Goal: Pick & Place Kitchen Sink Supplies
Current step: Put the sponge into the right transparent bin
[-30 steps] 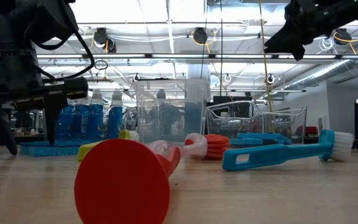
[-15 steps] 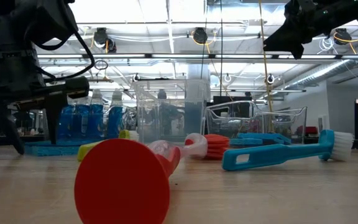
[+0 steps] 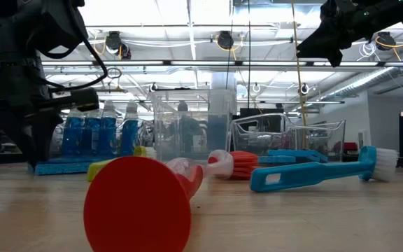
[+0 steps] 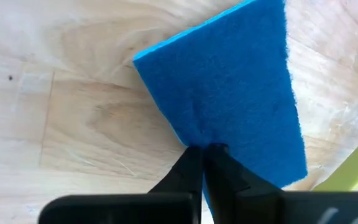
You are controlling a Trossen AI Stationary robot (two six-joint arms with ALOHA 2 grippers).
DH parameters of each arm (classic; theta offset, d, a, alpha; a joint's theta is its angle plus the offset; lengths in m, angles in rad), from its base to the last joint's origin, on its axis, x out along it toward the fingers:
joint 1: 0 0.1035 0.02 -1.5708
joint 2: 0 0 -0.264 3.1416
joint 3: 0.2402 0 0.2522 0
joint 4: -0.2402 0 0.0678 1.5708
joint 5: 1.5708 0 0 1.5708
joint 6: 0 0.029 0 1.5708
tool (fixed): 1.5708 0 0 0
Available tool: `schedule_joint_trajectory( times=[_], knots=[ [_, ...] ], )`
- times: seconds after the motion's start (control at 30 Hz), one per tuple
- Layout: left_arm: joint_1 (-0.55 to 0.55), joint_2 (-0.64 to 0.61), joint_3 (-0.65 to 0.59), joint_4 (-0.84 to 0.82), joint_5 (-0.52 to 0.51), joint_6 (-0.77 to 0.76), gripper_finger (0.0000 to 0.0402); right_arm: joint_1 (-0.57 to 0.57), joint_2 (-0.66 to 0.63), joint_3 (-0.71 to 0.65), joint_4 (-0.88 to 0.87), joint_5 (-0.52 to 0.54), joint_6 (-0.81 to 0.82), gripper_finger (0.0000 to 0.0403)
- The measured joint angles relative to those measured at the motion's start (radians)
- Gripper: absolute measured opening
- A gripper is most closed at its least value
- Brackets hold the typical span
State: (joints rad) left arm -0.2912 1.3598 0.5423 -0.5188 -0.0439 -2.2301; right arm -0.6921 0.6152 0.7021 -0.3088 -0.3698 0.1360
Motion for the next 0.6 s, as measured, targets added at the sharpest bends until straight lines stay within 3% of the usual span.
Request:
schedule_joint_trajectory(
  times=[0.4,0.6],
  knots=[
    [-0.046,-0.071,0.008,-0.028,-0.024,0.143,0.0002,0.000,0.000,0.000,-0.006,-0.001,0.002,0.0105],
    [-0.078,-0.186,0.013,-0.008,-0.141,0.261,0.0002,0.000,0.000,0.000,-0.008,-0.002,0.002,0.0105]
  ],
)
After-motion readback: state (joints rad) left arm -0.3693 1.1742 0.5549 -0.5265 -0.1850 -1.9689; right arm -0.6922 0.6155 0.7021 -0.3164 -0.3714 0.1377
